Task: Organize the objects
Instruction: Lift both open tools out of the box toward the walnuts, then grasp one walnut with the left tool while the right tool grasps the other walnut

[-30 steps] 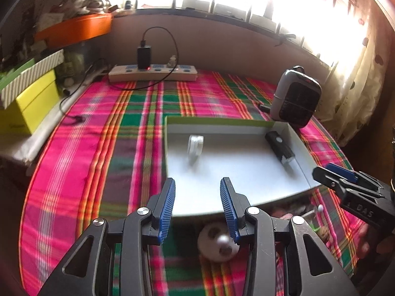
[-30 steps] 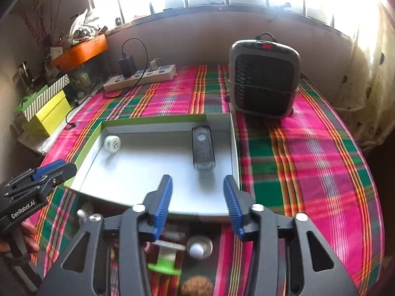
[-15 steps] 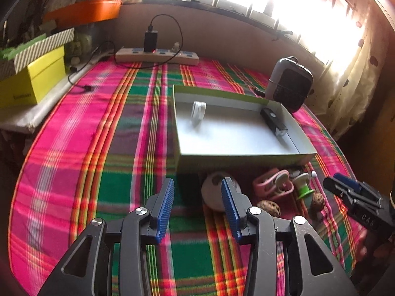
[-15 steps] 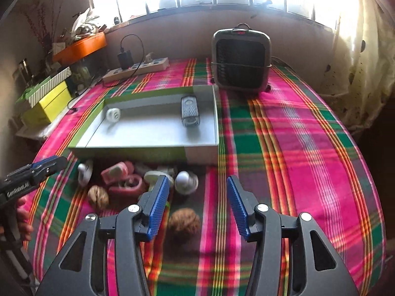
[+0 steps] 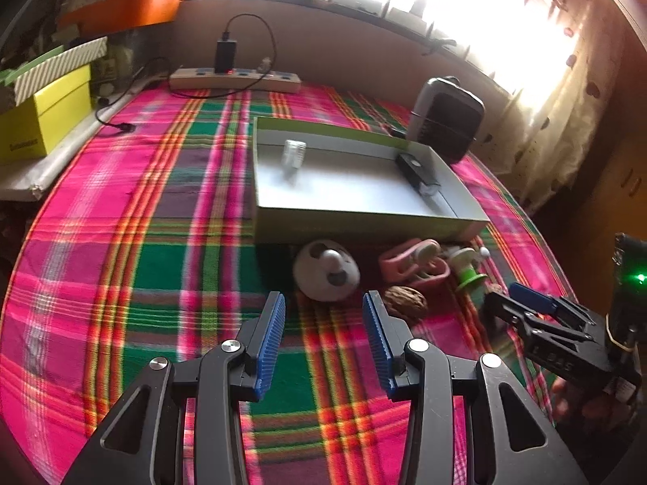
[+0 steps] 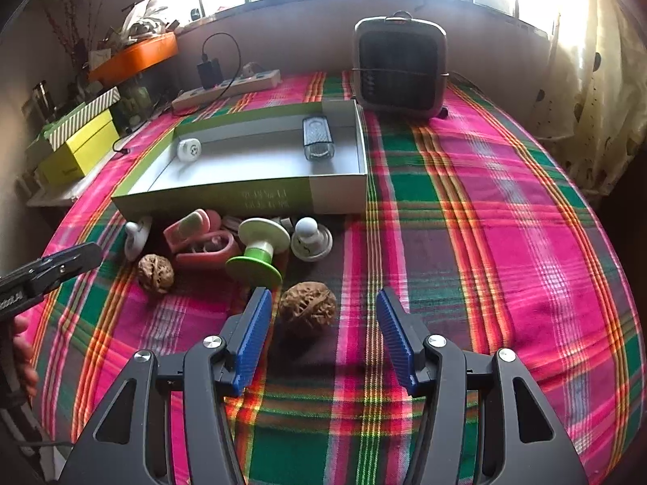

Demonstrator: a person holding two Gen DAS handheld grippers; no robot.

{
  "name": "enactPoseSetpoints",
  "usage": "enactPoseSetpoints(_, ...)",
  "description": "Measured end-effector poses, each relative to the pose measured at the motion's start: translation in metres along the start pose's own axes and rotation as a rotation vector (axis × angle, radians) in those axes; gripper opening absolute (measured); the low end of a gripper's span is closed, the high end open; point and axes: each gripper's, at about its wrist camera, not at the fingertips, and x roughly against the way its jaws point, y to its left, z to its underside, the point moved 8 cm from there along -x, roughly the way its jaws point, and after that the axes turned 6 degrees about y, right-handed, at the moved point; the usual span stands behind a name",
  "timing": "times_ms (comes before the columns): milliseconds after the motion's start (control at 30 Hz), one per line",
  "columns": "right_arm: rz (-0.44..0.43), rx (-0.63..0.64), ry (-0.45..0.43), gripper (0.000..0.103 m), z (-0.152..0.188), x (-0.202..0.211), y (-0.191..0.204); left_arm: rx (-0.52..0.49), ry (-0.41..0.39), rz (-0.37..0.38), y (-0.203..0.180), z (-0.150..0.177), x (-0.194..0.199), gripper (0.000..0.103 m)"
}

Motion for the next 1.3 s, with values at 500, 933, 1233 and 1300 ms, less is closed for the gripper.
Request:
enactPoseSetpoints(500,0.030,0.034,0.032,0.055,0.004,-0.008,0.003,-0.073,0.047,0.022,-0.032,0.007,-0.011,0.039)
enactPoseSetpoints(933,0.013,0.037,0.024,0.032,0.006,-0.003,-0.006,-0.104,0.088,0.003,-0.048,0.006,-0.028,0.042)
enactPoseSetpoints(1233,0.003,0.044,0.026,0.032,0.008,-0.002,-0.009,-0.122,0.105,-0.030,-0.051,0.003,-0.041,0.042)
enactPoseSetpoints(1300,0.004,0.046,0.026,0.032,0.008,-0.002,-0.009,-0.125,0.106,-0.041,-0.051,0.002,-0.043,0.042)
